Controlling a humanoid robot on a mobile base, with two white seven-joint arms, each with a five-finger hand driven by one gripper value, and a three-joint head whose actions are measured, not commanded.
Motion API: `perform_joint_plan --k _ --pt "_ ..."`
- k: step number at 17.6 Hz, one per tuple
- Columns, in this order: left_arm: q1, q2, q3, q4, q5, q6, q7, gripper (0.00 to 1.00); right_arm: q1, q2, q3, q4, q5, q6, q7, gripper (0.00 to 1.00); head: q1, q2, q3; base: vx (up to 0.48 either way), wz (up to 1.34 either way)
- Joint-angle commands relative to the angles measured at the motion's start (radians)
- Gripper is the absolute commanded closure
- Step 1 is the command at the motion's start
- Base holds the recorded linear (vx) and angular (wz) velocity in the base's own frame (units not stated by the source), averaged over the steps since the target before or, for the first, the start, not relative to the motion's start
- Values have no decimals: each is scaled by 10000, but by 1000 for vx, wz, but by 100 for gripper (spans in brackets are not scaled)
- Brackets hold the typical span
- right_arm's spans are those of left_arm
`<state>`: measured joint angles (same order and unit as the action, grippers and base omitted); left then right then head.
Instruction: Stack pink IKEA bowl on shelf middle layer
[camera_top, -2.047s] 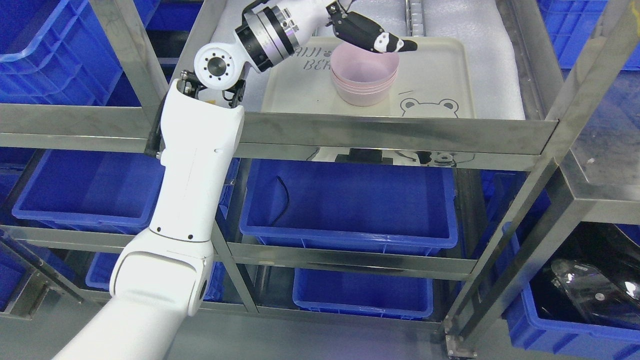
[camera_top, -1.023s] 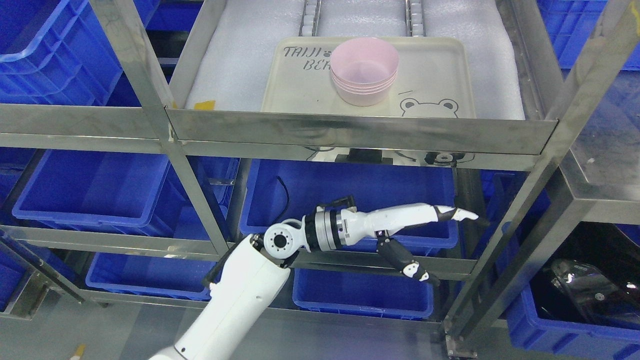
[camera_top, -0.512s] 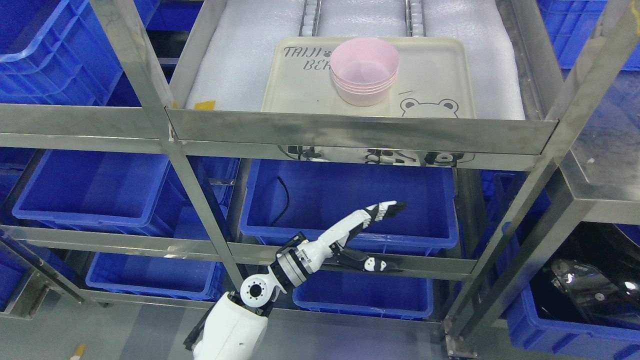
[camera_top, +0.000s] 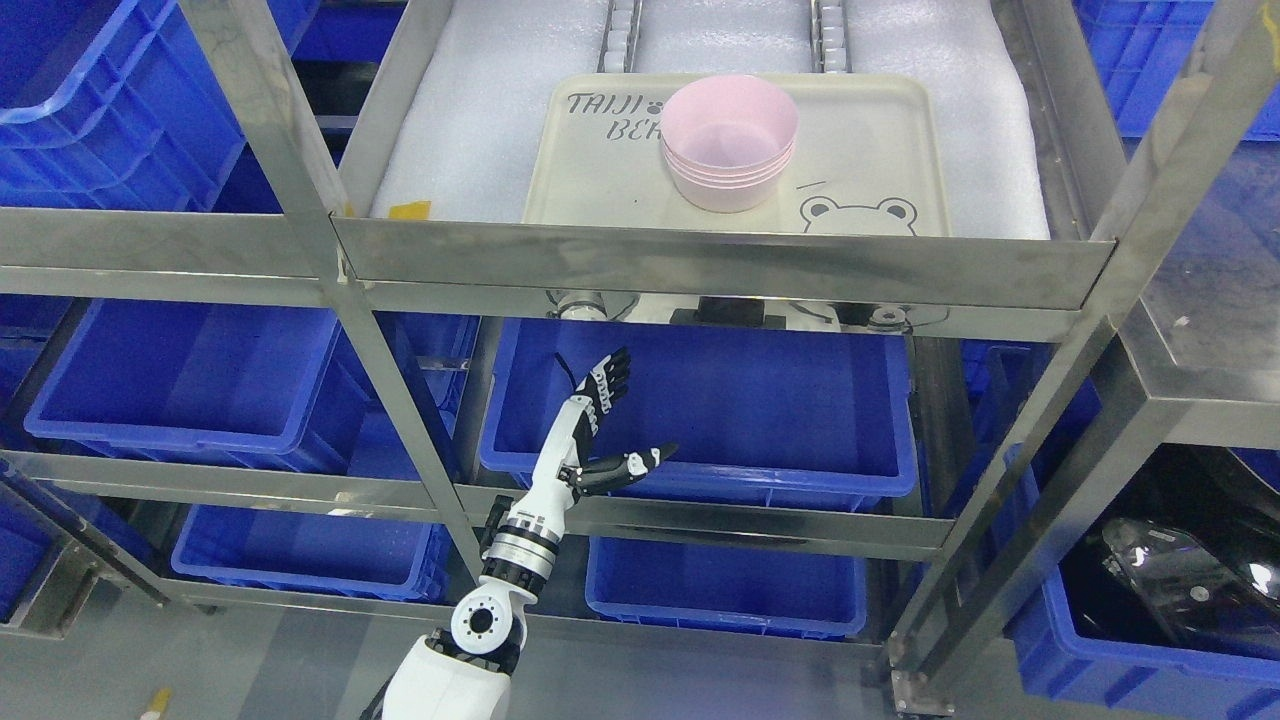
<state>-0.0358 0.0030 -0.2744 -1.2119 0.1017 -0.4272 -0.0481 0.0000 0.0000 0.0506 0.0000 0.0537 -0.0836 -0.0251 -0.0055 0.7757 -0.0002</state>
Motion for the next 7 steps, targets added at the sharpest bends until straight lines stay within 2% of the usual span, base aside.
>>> perform_joint_plan --k 1,3,7 --pt "726 145 336 -2603 303 925 219 5 231 -175 0 -174 0 8 -10 0 0 0 0 0 0" --pt "726 145 336 -3294 287 1248 220 5 231 -175 0 -174 0 8 -10 0 0 -1 0 0 0" --pt "726 145 320 -3389 303 1572 189 4 231 -175 0 -174 0 8 -10 0 0 -2 0 0 0"
